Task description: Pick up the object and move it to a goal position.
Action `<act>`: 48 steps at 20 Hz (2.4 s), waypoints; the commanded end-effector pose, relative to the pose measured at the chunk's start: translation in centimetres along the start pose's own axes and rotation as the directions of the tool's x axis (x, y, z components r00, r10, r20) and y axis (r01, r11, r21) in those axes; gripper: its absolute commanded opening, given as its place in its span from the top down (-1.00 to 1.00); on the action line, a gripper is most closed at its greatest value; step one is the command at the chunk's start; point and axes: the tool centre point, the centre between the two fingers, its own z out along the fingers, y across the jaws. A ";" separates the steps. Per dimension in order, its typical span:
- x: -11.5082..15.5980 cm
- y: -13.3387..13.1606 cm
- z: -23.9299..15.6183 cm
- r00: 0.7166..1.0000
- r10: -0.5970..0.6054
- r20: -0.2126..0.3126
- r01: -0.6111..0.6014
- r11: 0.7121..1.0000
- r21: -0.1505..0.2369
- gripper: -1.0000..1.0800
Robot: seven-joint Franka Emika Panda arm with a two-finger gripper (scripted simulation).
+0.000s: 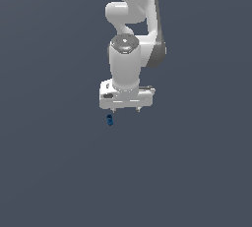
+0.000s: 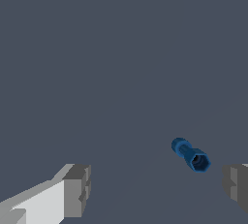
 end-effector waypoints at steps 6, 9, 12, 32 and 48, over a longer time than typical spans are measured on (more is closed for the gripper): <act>-1.0 2.9 2.5 0.997 -0.075 0.007 0.075 0.997 -0.005 -0.92; -1.6 4.4 3.8 0.993 -0.118 0.010 0.118 0.993 -0.006 -0.92; -2.3 5.7 5.0 0.988 -0.155 0.014 0.155 0.988 -0.007 -0.92; -3.7 8.2 8.3 0.974 -0.224 0.021 0.225 0.974 -0.007 -0.92; -3.8 8.3 12.2 0.974 -0.227 0.021 0.227 0.974 -0.007 1.00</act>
